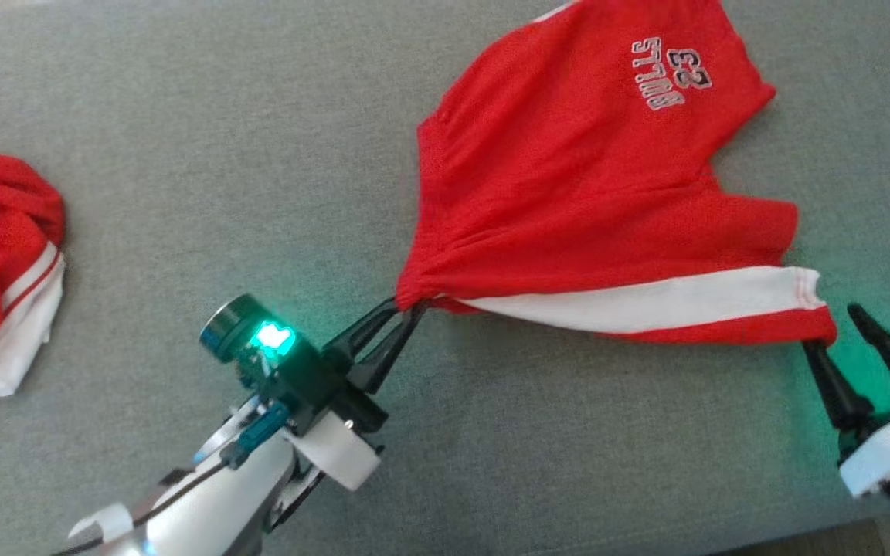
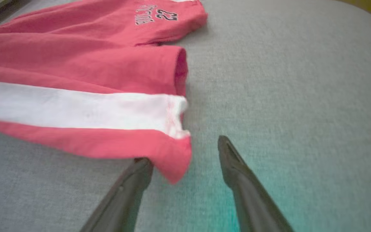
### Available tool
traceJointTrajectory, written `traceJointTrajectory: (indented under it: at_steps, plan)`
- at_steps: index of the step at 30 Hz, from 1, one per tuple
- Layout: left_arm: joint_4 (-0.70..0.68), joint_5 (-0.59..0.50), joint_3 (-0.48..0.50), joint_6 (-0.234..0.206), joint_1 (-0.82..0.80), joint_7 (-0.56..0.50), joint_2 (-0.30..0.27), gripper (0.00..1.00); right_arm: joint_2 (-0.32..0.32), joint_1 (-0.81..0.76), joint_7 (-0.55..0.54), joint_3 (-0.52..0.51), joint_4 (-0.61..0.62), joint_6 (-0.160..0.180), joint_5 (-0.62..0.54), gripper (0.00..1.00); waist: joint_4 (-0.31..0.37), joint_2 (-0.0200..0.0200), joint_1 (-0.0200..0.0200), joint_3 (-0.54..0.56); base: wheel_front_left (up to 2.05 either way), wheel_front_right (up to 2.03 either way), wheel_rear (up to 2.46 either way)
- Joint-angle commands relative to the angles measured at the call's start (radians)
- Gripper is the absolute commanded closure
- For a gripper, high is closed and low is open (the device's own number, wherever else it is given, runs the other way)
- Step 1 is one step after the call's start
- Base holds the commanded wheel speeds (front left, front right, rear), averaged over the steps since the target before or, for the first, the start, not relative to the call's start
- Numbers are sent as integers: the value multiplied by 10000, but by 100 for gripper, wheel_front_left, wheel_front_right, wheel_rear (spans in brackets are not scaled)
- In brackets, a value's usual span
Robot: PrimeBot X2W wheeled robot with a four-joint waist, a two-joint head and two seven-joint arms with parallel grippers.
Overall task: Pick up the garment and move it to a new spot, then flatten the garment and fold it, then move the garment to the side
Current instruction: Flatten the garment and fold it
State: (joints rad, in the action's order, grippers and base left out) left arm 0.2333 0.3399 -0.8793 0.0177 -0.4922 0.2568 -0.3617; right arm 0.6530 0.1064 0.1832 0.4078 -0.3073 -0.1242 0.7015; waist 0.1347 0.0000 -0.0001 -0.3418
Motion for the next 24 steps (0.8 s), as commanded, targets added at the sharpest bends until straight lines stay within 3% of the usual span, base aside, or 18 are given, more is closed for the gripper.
traceJointTrajectory:
  at_steps: [1,8,12,16,24]
  plan:
    - [-305,-141,653,-37,-58,48,-129,100,198,-393,16,-155,378,-65,175,0,-87,0,1,164,0,0,0]
    - [-216,-632,1711,285,747,49,29,100,24,-1756,-210,-1070,1820,-65,1328,0,-265,0,1,702,0,0,0]
    - [-78,-888,2030,559,916,49,233,100,236,-2101,-688,-1191,2686,-65,2056,0,-418,0,1,875,0,0,0]
    - [30,-1108,2247,756,971,49,469,100,483,-2152,-1197,-1144,2817,-65,1805,0,-574,0,1,918,0,0,0]
    - [168,-1370,2386,992,980,49,922,100,301,-2030,-1604,-419,2393,-65,1045,0,-902,0,1,908,0,0,0]
